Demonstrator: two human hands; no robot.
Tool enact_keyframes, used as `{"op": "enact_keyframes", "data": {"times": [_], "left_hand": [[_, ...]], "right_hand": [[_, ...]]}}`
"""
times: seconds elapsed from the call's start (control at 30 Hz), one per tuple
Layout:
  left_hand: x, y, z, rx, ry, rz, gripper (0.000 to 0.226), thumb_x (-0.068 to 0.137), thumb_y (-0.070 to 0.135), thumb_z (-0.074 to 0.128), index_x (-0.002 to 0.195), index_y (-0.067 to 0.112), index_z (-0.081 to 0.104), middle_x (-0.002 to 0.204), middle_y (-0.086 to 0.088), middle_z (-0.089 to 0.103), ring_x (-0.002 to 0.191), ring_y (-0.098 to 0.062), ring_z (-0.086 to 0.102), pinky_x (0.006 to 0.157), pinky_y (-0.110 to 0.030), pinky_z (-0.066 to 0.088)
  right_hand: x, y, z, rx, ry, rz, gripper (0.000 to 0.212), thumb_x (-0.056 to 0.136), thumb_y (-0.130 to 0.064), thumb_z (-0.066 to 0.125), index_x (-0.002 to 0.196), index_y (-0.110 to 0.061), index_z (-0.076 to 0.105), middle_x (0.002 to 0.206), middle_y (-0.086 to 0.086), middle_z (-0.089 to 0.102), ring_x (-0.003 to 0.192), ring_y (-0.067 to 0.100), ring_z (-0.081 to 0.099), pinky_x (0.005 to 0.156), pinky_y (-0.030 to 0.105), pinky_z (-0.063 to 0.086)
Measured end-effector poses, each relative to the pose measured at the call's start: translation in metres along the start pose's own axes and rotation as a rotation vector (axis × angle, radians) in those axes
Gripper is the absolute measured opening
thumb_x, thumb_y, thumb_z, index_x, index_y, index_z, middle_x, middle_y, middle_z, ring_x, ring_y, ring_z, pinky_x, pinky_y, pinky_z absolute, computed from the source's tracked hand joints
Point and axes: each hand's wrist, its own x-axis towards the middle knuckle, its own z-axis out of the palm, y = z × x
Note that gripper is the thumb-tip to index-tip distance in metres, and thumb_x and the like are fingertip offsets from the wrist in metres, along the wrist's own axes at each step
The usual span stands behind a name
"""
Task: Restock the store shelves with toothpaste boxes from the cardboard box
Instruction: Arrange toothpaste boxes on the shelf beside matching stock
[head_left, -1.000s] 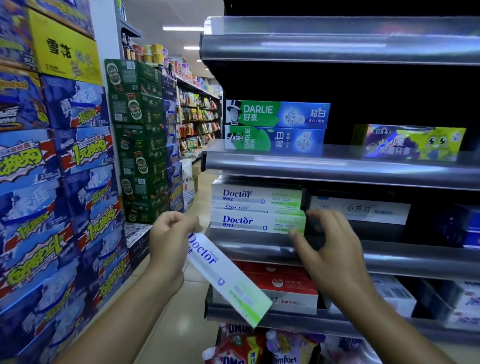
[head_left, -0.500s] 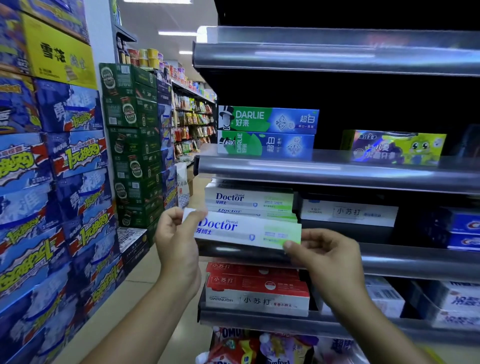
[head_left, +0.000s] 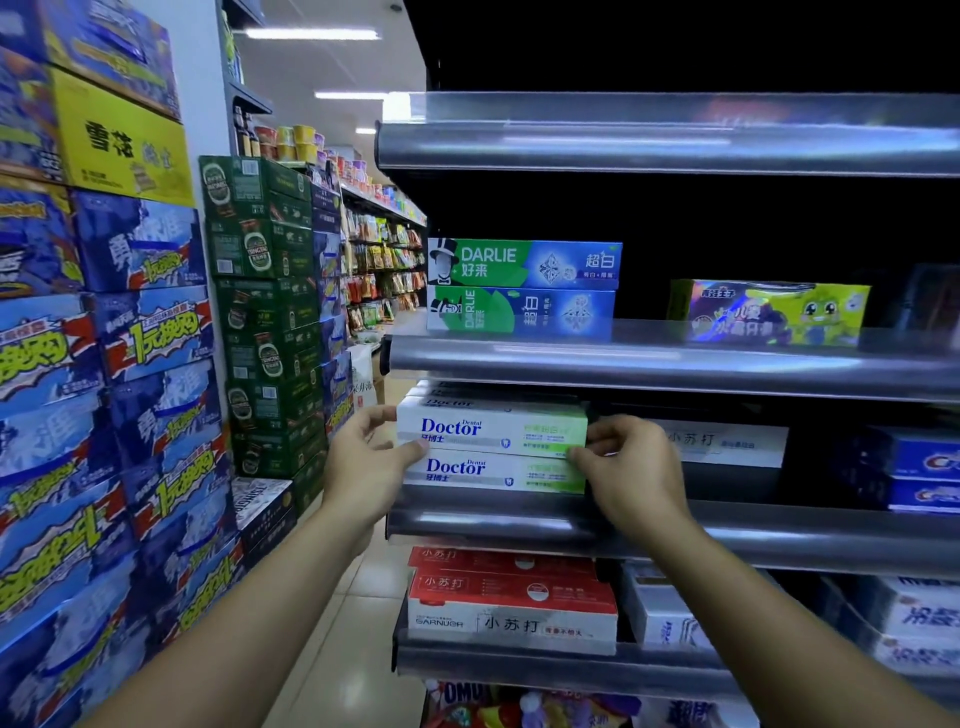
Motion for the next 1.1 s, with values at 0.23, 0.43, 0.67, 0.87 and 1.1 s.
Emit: {"op": "enact_keyframes", "data": {"times": [0.23,0.43,0.67,0.87,1.1], "left_hand": [[0.009,-0.005,-0.001,0.044,-0.201,-0.042,0.040,0.086,0.005,0.079,0.113,0.032,0.068,0.119,0.005,0.075,0.108,-0.017,0.071,0.090,-0.039,0.059],[0.008,-0.007,0.001,0.095,-0.199,0.017,0.032,0.087,0.007,0.079,0.107,0.031,0.071,0.106,0.010,0.079,0.099,-0.010,0.074,0.087,-0.032,0.060],[0.002,-0.006,0.001,0.168,-0.189,0.041,0.032,0.088,0.018,0.080,0.113,0.034,0.068,0.113,0.014,0.075,0.108,-0.009,0.071,0.096,-0.037,0.058],[-0.045,0.006,-0.004,0.211,0.083,0.295,0.056,0.085,0.030,0.083,0.134,0.040,0.057,0.128,0.017,0.065,0.116,-0.009,0.063,0.098,-0.044,0.055],[-0.160,-0.031,0.043,0.117,-0.131,0.628,0.023,0.090,0.011,0.075,0.109,0.021,0.064,0.098,0.010,0.068,0.086,-0.005,0.067,0.072,-0.021,0.051]], "right_hand": [[0.005,-0.001,0.004,0.033,-0.078,0.030,0.035,0.083,-0.020,0.084,0.115,-0.015,0.073,0.101,-0.006,0.075,0.081,0.006,0.067,0.068,0.021,0.050],[0.013,0.001,0.006,0.102,-0.074,0.117,0.019,0.082,-0.015,0.085,0.097,-0.016,0.075,0.077,-0.014,0.070,0.069,-0.001,0.065,0.056,0.015,0.046],[0.011,0.000,0.006,0.078,-0.069,0.111,0.025,0.082,-0.018,0.085,0.104,-0.011,0.075,0.089,-0.003,0.075,0.077,0.009,0.068,0.067,0.023,0.052],[-0.017,0.011,-0.025,0.133,0.051,-0.007,0.024,0.080,-0.025,0.086,0.100,-0.020,0.076,0.081,-0.015,0.071,0.074,-0.005,0.065,0.066,0.008,0.049],[-0.093,0.071,-0.101,0.242,-0.135,0.034,0.006,0.086,-0.012,0.080,0.084,-0.013,0.074,0.073,0.012,0.075,0.060,0.021,0.073,0.053,0.027,0.058]]}}
